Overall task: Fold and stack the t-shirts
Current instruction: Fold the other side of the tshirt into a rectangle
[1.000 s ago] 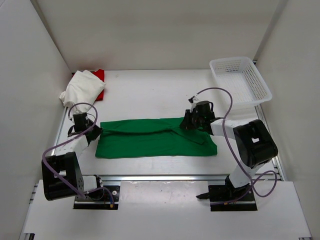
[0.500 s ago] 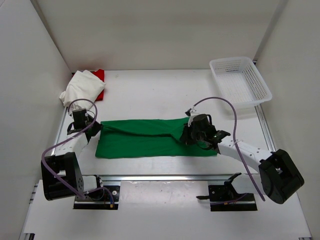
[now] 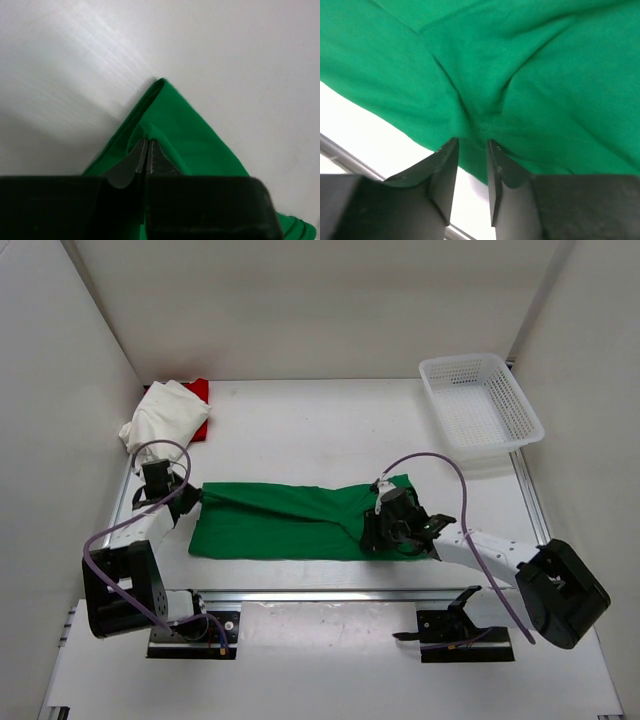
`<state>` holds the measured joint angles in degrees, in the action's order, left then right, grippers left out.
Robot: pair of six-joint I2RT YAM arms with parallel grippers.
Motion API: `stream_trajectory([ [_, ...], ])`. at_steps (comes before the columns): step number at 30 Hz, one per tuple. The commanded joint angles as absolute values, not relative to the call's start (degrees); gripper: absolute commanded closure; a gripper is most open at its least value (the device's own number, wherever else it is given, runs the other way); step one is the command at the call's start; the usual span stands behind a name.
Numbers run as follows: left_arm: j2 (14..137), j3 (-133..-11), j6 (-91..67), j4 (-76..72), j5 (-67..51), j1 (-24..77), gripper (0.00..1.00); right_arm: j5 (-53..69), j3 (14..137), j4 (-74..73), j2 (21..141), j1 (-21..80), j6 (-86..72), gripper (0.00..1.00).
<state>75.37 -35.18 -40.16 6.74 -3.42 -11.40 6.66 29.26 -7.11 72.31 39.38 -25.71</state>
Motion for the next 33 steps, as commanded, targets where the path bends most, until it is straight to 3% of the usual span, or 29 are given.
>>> stream_trajectory([
  [1, 71.90, -31.03, -42.27, 7.12, -2.72, -12.83, 0.88, 8.60, 30.49, -6.24, 67.16, 35.27, -25.40, 0.72],
  [5, 67.43, -28.04, -44.47, 8.26, -0.80, -14.23, 0.74, 13.35, 30.94, -5.02, 61.27, 24.03, -26.01, 0.72],
  [9, 60.93, -30.05, -44.30, 10.98, 5.06, -13.28, 0.72, 12.83, 31.73, -2.38, 63.35, 16.71, -26.54, 0.85],
  [12, 56.53, -30.76, -43.60, 11.08, 10.18, -9.50, 0.72, 14.24, 31.55, 4.81, 68.09, 9.94, -27.33, 0.77],
  [15, 56.68, -30.85, -42.81, 10.20, 7.93, -8.53, 0.71, 18.02, 32.34, 8.51, 73.89, 5.28, -27.95, 0.68],
  [18, 58.09, -28.22, -43.50, 5.47, 3.36, -3.89, 0.71, 17.58, 34.19, 8.43, 77.77, 4.22, -27.51, 0.65],
  [21, 63.09, -29.08, -42.72, 2.91, 6.41, 4.98, 0.71, 18.44, 33.58, 11.33, 78.66, 3.61, -28.12, 0.62],
  [25, 72.05, -30.94, -46.13, 1.41, -1.38, 0.12, 0.74, 19.24, 35.15, 12.74, 82.95, 3.87, -27.51, 0.63],
  [28, 72.86, -27.96, -47.90, -0.86, -6.76, -6.40, 0.76, 22.23, 35.25, 15.19, 84.89, 2.90, -29.00, 0.69],
  [30, 70.68, -26.72, -46.85, -0.01, -5.19, -7.29, 0.76, 22.50, 35.33, 15.82, 85.25, 2.29, -29.35, 0.83],
  [33, 68.56, -23.82, -46.23, 1.83, -5.45, -8.61, 0.74, 22.94, 36.91, 15.91, 85.96, 1.50, -29.44, 0.93],
])
